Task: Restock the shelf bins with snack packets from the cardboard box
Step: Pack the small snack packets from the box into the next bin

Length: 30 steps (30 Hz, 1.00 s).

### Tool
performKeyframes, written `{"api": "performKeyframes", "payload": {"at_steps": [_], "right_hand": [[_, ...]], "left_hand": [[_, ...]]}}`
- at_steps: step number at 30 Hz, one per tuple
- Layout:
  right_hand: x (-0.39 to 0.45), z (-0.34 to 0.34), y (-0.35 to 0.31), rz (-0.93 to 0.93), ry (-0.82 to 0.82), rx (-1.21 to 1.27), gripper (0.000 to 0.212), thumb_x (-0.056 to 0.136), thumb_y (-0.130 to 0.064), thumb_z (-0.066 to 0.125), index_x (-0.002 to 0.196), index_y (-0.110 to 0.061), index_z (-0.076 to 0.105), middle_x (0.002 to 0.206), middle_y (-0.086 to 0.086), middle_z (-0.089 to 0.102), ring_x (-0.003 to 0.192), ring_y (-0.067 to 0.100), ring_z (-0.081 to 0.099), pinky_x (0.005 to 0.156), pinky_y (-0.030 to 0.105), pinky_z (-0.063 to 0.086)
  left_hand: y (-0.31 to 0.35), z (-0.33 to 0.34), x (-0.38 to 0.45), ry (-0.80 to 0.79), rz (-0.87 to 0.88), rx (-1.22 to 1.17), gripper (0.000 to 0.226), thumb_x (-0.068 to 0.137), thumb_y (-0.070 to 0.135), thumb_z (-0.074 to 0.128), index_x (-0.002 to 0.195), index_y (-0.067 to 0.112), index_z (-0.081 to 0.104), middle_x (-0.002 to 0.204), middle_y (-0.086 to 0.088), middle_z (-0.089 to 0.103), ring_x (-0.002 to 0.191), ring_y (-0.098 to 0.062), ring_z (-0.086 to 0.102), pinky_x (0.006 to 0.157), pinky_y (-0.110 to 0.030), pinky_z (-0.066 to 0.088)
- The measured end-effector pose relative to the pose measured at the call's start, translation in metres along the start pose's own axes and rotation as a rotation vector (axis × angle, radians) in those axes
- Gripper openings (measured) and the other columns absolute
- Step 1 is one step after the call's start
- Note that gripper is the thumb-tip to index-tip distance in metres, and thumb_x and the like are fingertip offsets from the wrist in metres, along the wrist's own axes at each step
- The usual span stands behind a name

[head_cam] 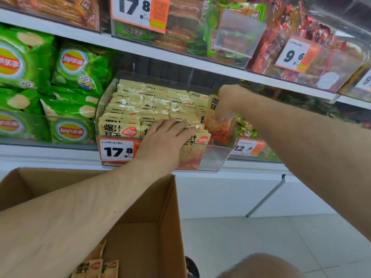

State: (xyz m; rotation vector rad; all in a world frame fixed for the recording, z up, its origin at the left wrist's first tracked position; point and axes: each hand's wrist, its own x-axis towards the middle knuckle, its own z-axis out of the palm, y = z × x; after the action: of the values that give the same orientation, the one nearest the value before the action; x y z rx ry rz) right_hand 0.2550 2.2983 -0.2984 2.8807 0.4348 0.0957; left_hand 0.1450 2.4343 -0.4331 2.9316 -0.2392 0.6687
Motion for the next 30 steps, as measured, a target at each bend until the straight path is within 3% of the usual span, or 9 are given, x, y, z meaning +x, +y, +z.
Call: {"api": "performKeyframes", "payload": {"at_steps": [2,3,5,6,9,14,19,23,30], "right_hand": [[0.007,0.015,-0.007,-0.045,-0.040,-0.043,0.025,0.081,-0.021,0.072,0.098,-0.006,0.060,0.083,0.006,0.057,0.073,0.022,0.057,0.058,0.031,0.048],[0.010,0.023,-0.008,-0.076,-0.073,-0.073,0.031,0.084,-0.026,0.072,0.105,-0.008,0.059,0.090,0.006,0.058,0.083,0.025,0.058,0.070,0.036,0.052],[0.015,0.038,-0.007,-0.146,-0.098,-0.144,0.035,0.087,-0.035,0.068,0.110,-0.012,0.056,0.102,0.007,0.057,0.106,0.032,0.055,0.100,0.048,0.041],[0.017,0.045,-0.004,-0.185,-0.084,-0.195,0.032,0.089,-0.038,0.065,0.109,-0.015,0.054,0.101,0.005,0.057,0.110,0.031,0.054,0.106,0.051,0.033],[0.021,0.062,0.005,-0.303,0.040,-0.407,0.032,0.092,-0.043,0.058,0.112,-0.018,0.058,0.106,0.005,0.065,0.120,0.030,0.054,0.104,0.045,0.035],[0.022,0.077,0.008,-0.360,0.245,-0.612,0.032,0.093,-0.031,0.055,0.123,-0.020,0.059,0.128,0.007,0.063,0.137,0.032,0.039,0.105,0.042,0.034],[0.015,0.080,0.002,-0.253,0.269,-0.481,0.030,0.091,-0.006,0.051,0.121,-0.009,0.058,0.121,0.015,0.065,0.126,0.034,0.052,0.091,0.041,0.048],[0.012,0.081,-0.001,-0.231,0.280,-0.424,0.026,0.091,-0.005,0.051,0.115,-0.007,0.060,0.113,0.015,0.067,0.106,0.034,0.063,0.083,0.038,0.050],[0.009,0.088,-0.001,-0.200,0.318,-0.384,0.029,0.090,-0.006,0.052,0.118,-0.007,0.059,0.115,0.015,0.065,0.110,0.034,0.060,0.092,0.040,0.047]], "left_hand": [[0.001,0.003,-0.001,0.032,-0.004,-0.010,0.081,0.089,0.011,0.060,0.154,0.038,0.019,0.163,0.009,0.020,0.150,-0.020,0.015,0.120,-0.040,0.001],[0.001,0.005,-0.001,0.050,-0.003,-0.014,0.081,0.088,0.011,0.061,0.154,0.038,0.022,0.162,0.009,0.021,0.149,-0.020,0.017,0.120,-0.039,0.001],[0.000,0.007,-0.002,0.084,0.005,-0.025,0.081,0.085,0.011,0.064,0.152,0.037,0.027,0.161,0.007,0.026,0.148,-0.022,0.021,0.119,-0.039,0.002],[0.000,0.008,-0.002,0.092,0.006,-0.030,0.080,0.085,0.011,0.065,0.152,0.037,0.029,0.160,0.007,0.028,0.148,-0.022,0.022,0.119,-0.039,0.003],[0.001,0.008,-0.002,0.073,-0.012,-0.040,0.077,0.087,0.018,0.063,0.152,0.038,0.025,0.162,0.008,0.023,0.149,-0.020,0.018,0.119,-0.037,0.001],[0.000,0.008,-0.002,0.083,-0.014,-0.056,0.078,0.087,0.017,0.063,0.153,0.037,0.026,0.161,0.008,0.024,0.149,-0.020,0.018,0.119,-0.037,0.001],[0.000,0.007,-0.002,0.064,-0.018,-0.047,0.078,0.090,0.016,0.059,0.154,0.038,0.021,0.162,0.009,0.020,0.150,-0.018,0.014,0.120,-0.036,-0.002],[0.001,0.006,-0.003,0.045,-0.029,-0.042,0.079,0.091,0.016,0.059,0.154,0.039,0.017,0.163,0.009,0.017,0.150,-0.018,0.012,0.120,-0.036,-0.003],[0.002,0.002,-0.003,-0.018,-0.033,-0.037,0.086,0.090,0.012,0.059,0.155,0.039,0.010,0.164,0.009,0.010,0.151,-0.017,0.006,0.120,-0.035,-0.005]]}}
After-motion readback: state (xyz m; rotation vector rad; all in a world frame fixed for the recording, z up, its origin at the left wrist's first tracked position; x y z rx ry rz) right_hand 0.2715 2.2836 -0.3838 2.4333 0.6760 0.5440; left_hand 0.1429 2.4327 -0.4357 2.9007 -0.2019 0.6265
